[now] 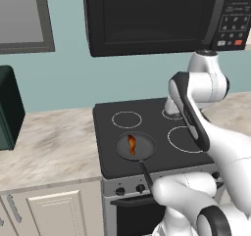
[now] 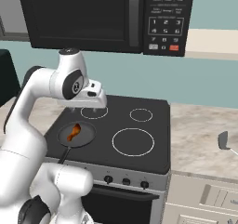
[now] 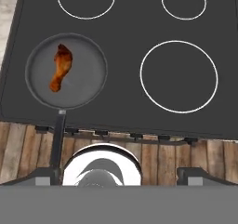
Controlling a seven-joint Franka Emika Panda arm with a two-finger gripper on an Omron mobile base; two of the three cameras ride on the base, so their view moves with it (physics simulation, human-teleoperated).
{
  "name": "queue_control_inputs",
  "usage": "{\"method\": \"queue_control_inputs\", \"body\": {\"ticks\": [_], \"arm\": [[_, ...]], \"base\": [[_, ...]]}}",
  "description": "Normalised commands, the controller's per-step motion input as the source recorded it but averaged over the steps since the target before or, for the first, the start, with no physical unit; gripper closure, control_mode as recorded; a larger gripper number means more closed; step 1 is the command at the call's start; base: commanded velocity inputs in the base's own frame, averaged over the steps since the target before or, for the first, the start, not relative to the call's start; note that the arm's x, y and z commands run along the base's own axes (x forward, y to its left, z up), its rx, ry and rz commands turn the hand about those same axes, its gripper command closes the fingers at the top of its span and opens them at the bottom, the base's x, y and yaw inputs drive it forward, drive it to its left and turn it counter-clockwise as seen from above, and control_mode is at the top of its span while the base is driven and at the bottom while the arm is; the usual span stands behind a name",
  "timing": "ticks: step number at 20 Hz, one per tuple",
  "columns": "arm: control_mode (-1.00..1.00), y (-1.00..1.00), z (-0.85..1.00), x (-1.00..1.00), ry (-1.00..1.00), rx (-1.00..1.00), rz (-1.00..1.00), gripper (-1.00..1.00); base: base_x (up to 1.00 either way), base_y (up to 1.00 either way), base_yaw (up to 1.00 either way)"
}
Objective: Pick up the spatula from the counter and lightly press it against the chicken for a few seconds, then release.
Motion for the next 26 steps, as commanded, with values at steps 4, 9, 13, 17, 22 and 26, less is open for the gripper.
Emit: {"method": "queue_control_inputs", "body": {"ticks": [4, 9, 13, 17, 22, 26], "arm": [[-1.0, -0.17, 0.0, -0.42, 0.0, -0.16, 0.0, -1.0], [-1.0, -0.23, 0.0, -0.39, 0.0, -0.11, 0.01, -1.0], [-1.0, -0.38, 0.0, -0.4, 0.0, -0.02, 0.01, -1.0], [-1.0, -0.4, 0.0, -0.39, 0.0, 0.0, 0.01, -1.0], [-1.0, -0.37, 0.0, -0.39, 0.0, 0.0, 0.0, -1.0], [-1.0, -0.29, 0.0, -0.38, 0.0, 0.01, 0.0, -1.0]], "base": [[0.0, 0.0, 0.0], [0.0, 0.0, 0.0], [0.0, 0.0, 0.0], [0.0, 0.0, 0.0], [0.0, 0.0, 0.0], [0.0, 0.0, 0.0]]}}
